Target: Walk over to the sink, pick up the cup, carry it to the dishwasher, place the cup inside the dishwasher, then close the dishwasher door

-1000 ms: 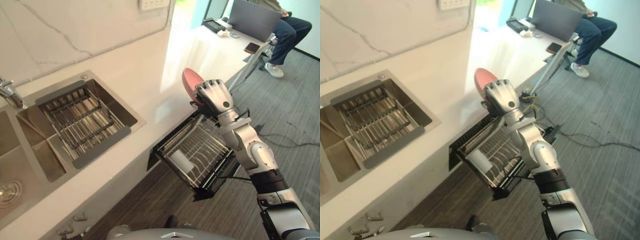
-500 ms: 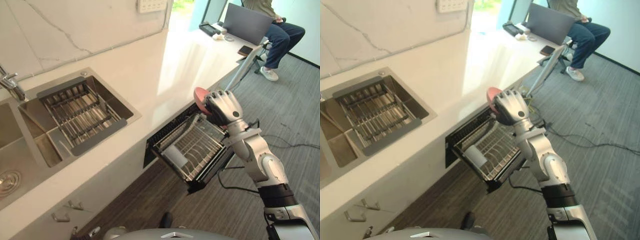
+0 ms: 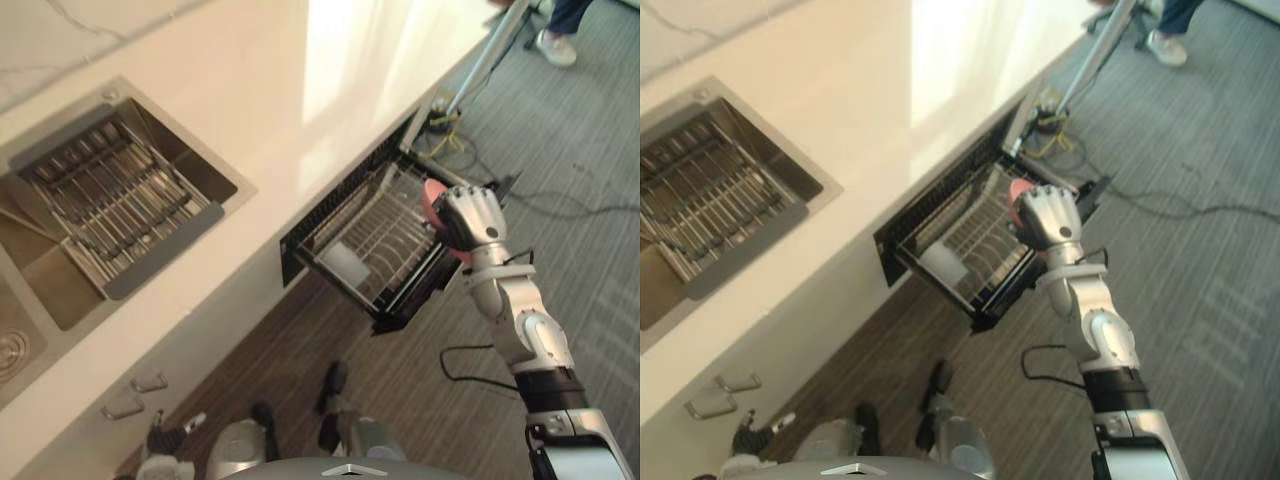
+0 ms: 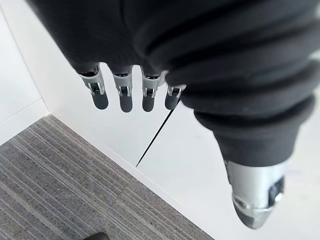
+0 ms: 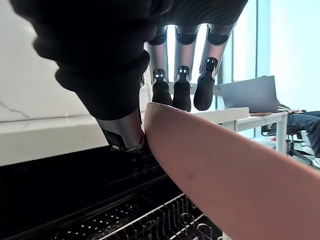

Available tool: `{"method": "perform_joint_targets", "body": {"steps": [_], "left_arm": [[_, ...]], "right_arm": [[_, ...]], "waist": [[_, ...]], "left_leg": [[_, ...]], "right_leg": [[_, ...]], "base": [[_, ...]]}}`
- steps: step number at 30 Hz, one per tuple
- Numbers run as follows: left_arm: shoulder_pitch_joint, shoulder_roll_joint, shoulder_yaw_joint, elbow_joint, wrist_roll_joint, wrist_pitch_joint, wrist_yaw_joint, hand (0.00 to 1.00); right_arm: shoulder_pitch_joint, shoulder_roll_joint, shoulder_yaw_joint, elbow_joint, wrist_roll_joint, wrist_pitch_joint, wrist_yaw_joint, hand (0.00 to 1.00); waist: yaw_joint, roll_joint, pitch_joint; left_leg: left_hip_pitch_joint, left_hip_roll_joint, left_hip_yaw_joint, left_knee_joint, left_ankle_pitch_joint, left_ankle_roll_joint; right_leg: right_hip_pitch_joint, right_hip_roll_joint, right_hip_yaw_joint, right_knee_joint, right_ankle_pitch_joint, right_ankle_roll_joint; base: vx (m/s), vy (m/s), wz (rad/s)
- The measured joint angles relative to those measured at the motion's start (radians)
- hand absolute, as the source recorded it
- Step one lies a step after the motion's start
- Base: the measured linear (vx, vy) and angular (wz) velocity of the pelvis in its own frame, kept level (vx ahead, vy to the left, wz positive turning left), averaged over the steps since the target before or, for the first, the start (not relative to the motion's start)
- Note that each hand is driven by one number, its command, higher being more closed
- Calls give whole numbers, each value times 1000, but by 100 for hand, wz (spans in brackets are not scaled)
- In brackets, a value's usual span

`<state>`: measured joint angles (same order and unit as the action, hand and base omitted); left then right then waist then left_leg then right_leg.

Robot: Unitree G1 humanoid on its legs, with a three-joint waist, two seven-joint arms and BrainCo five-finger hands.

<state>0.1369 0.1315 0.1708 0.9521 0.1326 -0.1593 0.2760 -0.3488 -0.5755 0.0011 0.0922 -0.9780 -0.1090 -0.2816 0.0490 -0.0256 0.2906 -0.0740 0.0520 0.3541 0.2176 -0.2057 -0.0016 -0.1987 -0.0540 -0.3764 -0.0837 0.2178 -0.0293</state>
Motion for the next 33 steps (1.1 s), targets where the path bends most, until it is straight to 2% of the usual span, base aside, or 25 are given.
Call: {"method": "perform_joint_targets", "body": {"steps": [3,7,10,13,16,19,21,23,26,27,31,33], "left_arm": [[-41,2,-10,1,-106,9,-4,0],[-63,4,-17,1,-193,11,-22,0],[-72,7,-31,-1,-219,13,-22,0],[-94,5,-81,-3,-249,14,-22,0],[-116,4,-117,-3,-280,23,-22,0],[-141,3,-157,-7,-297,31,-23,0],[-154,2,-179,-12,-306,32,-24,0],[-156,4,-192,-19,-306,33,-25,0],[-163,-4,-235,-23,-307,39,-30,0],[-163,-7,-245,-28,-311,40,-29,0],[-163,-12,-265,-39,-328,39,-28,0],[-163,-16,-275,-40,-328,39,-28,0]], "right_arm": [[-120,-60,32,40,20,25,-35,100],[-219,-108,72,61,51,47,-35,100],[-309,-128,133,128,56,44,-33,100],[-396,-149,192,227,81,47,-26,100],[-463,-152,238,290,92,48,-23,100],[-509,-159,273,370,129,66,-5,100],[-529,-169,278,428,136,75,11,100],[-559,-177,297,481,178,89,14,100],[-609,-199,310,560,207,96,14,100],[-618,-208,310,575,209,97,14,0],[-668,-227,310,649,272,136,4,0],[-675,-234,306,670,319,140,-18,0]], "waist": [[-1,9,62],[5,31,135],[13,41,145],[38,74,170],[45,99,184],[60,122,196],[64,139,204],[72,142,205],[80,169,218],[83,178,222],[85,184,223],[84,184,223]], "left_leg": [[-83,0,-13,63,-24,14],[-160,0,-34,132,-42,32],[-231,-5,-40,163,-42,35],[-268,-9,-58,184,-42,36],[-317,-22,-93,199,-35,43],[-346,-41,-132,198,-27,49],[-355,-48,-140,198,-20,54],[-376,-57,-140,195,-13,58],[-389,-67,-140,196,-6,63],[-389,-70,-140,196,-6,64],[-399,-77,-137,189,0,68],[-395,-79,-137,185,0,68]], "right_leg": [[-56,-7,14,0,26,3],[-93,-19,17,0,47,11],[-147,-30,13,1,59,8],[-170,-33,5,1,67,1],[-203,-41,-15,1,73,-5],[-225,-51,-22,1,78,-4],[-228,-60,-33,1,79,-3],[-251,-67,-32,1,84,-2],[-261,-79,-34,1,89,-1],[-262,-81,-33,1,90,0],[-278,-86,-28,1,94,-2],[-277,-86,-26,2,94,-2]], "base": [[-88,155,-5],[-91,185,13],[-93,180,13],[-40,137,11],[-20,131,16],[-12,143,15],[-10,156,19],[-14,158,10],[2,147,7],[5,137,-1],[10,120,-2],[18,84,-3]]}}
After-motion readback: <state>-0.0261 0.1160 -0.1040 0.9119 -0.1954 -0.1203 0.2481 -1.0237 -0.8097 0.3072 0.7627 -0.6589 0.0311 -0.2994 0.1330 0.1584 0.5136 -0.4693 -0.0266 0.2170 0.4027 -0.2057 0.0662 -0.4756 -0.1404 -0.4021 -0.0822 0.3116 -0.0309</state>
